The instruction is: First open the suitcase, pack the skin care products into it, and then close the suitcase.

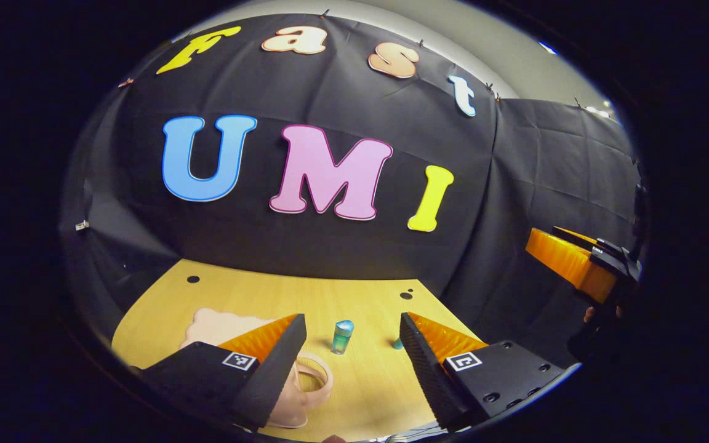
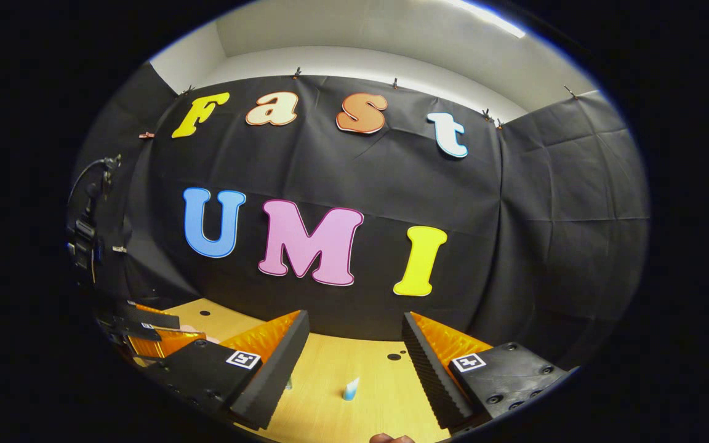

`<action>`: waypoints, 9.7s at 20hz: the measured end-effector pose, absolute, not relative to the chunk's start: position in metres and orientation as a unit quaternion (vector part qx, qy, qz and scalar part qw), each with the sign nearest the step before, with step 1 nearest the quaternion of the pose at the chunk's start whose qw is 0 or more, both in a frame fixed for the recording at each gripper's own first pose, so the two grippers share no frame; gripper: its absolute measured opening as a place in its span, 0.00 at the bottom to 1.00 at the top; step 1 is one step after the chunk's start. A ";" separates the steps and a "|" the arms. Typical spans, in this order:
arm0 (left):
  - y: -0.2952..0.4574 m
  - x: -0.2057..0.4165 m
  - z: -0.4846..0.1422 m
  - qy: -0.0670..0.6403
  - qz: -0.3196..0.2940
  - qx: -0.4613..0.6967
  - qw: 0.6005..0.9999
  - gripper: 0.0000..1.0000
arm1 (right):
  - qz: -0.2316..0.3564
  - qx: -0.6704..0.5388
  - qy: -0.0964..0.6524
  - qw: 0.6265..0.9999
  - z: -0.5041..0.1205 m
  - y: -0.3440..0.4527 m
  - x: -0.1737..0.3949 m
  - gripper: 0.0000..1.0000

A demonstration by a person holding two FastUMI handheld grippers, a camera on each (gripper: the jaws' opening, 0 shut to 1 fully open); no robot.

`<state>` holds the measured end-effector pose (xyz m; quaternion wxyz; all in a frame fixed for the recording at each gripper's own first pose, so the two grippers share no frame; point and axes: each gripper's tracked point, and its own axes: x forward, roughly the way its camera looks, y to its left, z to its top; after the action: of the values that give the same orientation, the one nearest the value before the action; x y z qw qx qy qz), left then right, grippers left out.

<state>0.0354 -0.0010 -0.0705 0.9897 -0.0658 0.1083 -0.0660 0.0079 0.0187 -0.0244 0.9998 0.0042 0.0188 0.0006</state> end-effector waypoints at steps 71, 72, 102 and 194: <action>0.606 0.035 -0.342 0.448 0.220 -0.147 0.854 0.30 | 0.014 0.024 0.169 0.985 -0.104 0.151 0.107 0.96; 0.608 0.035 -0.335 0.439 0.227 -0.140 0.858 0.51 | 0.012 0.026 0.169 0.985 -0.104 0.149 0.106 0.96; 0.011 0.161 -0.075 0.046 -0.080 0.041 0.995 0.97 | -0.009 0.012 0.133 0.991 -0.164 0.040 0.125 0.96; 0.221 0.049 -0.238 0.426 -0.047 -0.108 0.897 0.88 | 0.280 0.184 0.492 0.803 -0.306 0.358 -0.015 0.37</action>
<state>0.0493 0.2207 -0.2377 0.8969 -0.1078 0.4264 -0.0473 -0.0145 0.3577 -0.3060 0.8035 0.1839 0.4924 0.2796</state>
